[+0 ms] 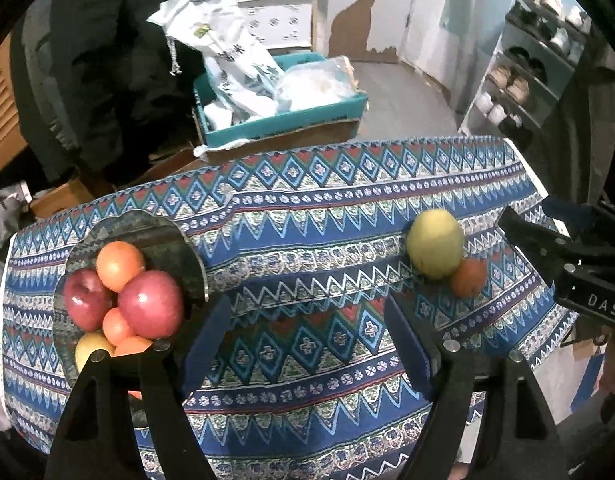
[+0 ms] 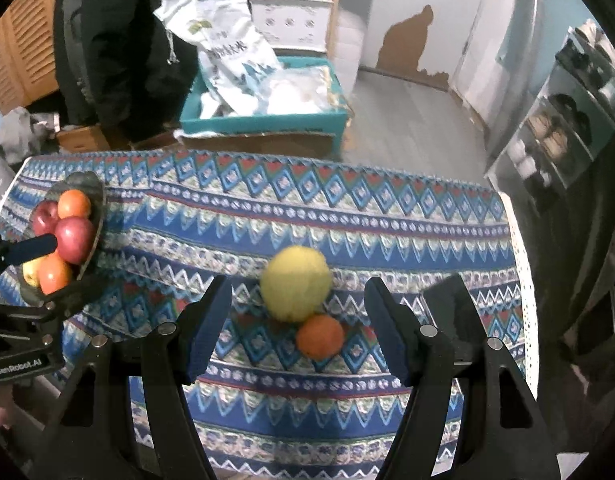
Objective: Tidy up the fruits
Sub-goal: 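Move both tools back from the plate toward the lemon and tangerine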
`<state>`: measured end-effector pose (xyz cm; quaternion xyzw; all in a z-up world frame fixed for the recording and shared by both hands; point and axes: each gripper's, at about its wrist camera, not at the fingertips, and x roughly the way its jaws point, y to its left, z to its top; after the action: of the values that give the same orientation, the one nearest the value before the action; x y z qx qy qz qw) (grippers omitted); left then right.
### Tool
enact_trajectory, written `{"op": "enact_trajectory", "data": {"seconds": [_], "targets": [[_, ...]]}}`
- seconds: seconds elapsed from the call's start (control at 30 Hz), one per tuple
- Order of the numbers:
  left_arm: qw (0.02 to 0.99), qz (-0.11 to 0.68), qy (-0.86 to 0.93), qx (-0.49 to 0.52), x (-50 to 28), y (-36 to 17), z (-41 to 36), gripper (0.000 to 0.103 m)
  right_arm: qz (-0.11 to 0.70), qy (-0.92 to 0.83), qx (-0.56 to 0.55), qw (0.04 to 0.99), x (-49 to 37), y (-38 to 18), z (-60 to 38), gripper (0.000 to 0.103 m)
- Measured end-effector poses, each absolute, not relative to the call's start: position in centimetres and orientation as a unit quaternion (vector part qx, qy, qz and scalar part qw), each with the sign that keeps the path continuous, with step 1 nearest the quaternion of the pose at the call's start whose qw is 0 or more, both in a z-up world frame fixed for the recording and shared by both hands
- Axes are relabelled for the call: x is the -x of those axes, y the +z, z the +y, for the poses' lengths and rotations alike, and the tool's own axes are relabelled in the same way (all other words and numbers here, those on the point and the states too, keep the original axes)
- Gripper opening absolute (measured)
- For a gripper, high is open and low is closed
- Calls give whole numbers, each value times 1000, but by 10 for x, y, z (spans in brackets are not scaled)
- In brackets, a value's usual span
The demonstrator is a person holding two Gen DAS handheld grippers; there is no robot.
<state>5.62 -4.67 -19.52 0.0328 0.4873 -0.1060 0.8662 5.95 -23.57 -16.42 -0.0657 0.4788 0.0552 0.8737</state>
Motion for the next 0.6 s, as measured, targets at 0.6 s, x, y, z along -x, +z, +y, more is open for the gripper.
{"op": "enact_trajectory", "data": {"seconds": [0.6], "targets": [[838,529,-123,-47,-76,-240,-88,80,545,51,34,836,-70,-244,-280,69]]}}
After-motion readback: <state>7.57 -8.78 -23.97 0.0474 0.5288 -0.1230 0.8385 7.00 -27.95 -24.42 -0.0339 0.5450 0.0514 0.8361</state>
